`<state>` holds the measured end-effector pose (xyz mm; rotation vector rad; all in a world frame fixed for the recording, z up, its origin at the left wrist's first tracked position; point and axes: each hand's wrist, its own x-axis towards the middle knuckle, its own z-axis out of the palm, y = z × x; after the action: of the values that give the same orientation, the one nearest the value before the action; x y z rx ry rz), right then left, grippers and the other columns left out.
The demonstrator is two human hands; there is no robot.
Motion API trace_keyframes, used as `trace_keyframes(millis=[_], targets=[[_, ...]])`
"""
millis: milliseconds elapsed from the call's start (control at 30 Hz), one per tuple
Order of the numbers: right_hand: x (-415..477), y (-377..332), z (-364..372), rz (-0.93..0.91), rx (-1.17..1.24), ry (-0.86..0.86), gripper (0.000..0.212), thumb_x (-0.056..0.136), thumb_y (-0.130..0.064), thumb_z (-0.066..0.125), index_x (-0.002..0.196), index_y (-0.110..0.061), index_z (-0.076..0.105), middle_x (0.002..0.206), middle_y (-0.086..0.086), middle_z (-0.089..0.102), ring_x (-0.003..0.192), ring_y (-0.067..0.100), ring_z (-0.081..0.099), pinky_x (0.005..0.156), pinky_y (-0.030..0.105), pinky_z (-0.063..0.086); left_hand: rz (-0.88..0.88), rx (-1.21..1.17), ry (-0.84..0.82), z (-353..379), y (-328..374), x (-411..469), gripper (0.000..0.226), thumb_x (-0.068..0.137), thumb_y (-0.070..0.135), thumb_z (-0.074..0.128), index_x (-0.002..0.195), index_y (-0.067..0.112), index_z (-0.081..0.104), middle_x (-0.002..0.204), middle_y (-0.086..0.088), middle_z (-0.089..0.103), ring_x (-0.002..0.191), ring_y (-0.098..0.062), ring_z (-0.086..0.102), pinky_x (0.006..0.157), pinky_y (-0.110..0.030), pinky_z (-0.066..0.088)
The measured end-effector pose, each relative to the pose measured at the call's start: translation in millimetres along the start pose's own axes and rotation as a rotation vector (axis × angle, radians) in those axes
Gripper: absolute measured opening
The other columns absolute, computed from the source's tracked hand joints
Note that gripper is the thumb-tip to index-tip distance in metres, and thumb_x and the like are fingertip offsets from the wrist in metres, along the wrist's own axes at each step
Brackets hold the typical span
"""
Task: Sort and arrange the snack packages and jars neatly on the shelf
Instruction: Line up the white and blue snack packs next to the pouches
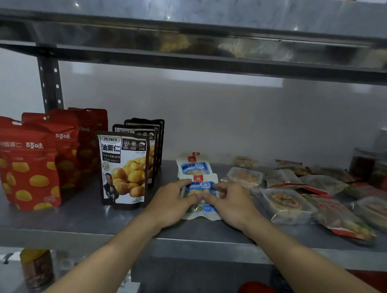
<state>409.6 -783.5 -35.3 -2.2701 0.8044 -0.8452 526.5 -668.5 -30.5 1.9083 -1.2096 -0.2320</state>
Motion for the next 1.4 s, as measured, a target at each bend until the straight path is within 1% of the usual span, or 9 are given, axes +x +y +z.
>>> trace_keyframes(millis=[100,200,300,467,567,800,1033,1267,1400], targets=[[0,-2,-1,-0.008,0.017,-0.019,0.050,0.084,-0.045,0.070,0.122,-0.013,0.063,0.073,-0.016,0.053,0.066,-0.001,0.049,0.053,0.008,0.036,-0.022,-0.062,0.041,1,-5,4,0.056,0.089,0.041,0.061,0.141,0.024,0.046,0.135,0.003,0.053,0.101,-0.003,0.046,0.078,-0.015,0.037],[3,-2,0,0.021,0.074,-0.006,0.039,0.083,-0.037,0.073,0.114,-0.017,0.061,0.102,-0.006,0.069,0.084,0.004,0.062,0.070,0.016,0.049,-0.077,-0.183,0.120,2,-9,12,0.047,0.091,0.034,0.059,0.135,0.021,0.050,0.130,0.002,0.058,0.092,-0.001,0.053,0.073,-0.014,0.039],[6,-4,0,0.052,0.058,-0.022,0.035,0.087,-0.035,0.069,0.115,-0.016,0.059,0.103,-0.006,0.062,0.091,0.009,0.058,0.075,0.023,0.045,-0.128,-0.243,0.136,3,-9,19,0.037,0.096,0.025,0.051,0.133,0.017,0.048,0.122,0.005,0.056,0.081,0.005,0.046,0.068,-0.017,0.036],[19,-2,3,0.108,0.047,-0.066,0.022,0.085,-0.052,0.065,0.088,-0.031,0.058,0.098,-0.006,0.069,0.093,0.015,0.065,0.088,0.038,0.052,-0.290,-0.461,0.143,2,-4,35,0.068,0.079,0.044,0.049,0.140,0.016,0.039,0.136,-0.001,0.052,0.118,-0.022,0.054,0.102,-0.039,0.040],[23,-2,5,0.115,0.084,-0.115,0.021,0.088,-0.052,0.061,0.077,-0.034,0.059,0.093,-0.009,0.071,0.091,0.015,0.067,0.091,0.040,0.051,-0.312,-0.681,0.113,15,-33,69,0.074,0.059,0.053,0.047,0.121,0.014,0.058,0.111,-0.014,0.069,0.094,-0.029,0.070,0.090,-0.053,0.053],[34,11,12,0.148,0.139,-0.122,0.016,0.076,-0.056,0.067,0.079,-0.040,0.064,0.089,-0.013,0.074,0.088,0.014,0.070,0.089,0.043,0.053,-0.280,-0.783,0.102,16,-13,66,0.055,0.078,0.047,0.040,0.116,0.014,0.060,0.101,-0.013,0.072,0.087,-0.029,0.072,0.078,-0.042,0.057],[37,16,15,0.137,0.139,-0.151,0.018,0.080,-0.050,0.068,0.089,-0.035,0.070,0.086,-0.013,0.075,0.084,0.012,0.071,0.088,0.042,0.054,-0.256,-0.771,0.092,20,-22,72,0.079,0.061,0.070,0.044,0.121,0.020,0.058,0.106,-0.012,0.071,0.093,-0.029,0.071,0.089,-0.053,0.053],[37,18,16,0.110,0.076,-0.161,0.029,0.080,-0.059,0.064,0.100,-0.038,0.069,0.091,-0.016,0.074,0.090,0.010,0.069,0.090,0.041,0.052,-0.240,-0.821,0.093,20,-18,69,0.096,0.053,0.084,0.044,0.124,0.022,0.058,0.109,-0.010,0.071,0.096,-0.028,0.070,0.093,-0.051,0.052],[35,18,15,0.076,0.060,-0.169,0.032,0.083,-0.058,0.063,0.105,-0.036,0.068,0.094,-0.016,0.074,0.089,0.007,0.069,0.088,0.040,0.054,-0.251,-0.838,0.079,17,-16,66,0.092,0.066,0.084,0.036,0.127,0.019,0.056,0.109,-0.012,0.071,0.096,-0.028,0.070,0.091,-0.048,0.053]])
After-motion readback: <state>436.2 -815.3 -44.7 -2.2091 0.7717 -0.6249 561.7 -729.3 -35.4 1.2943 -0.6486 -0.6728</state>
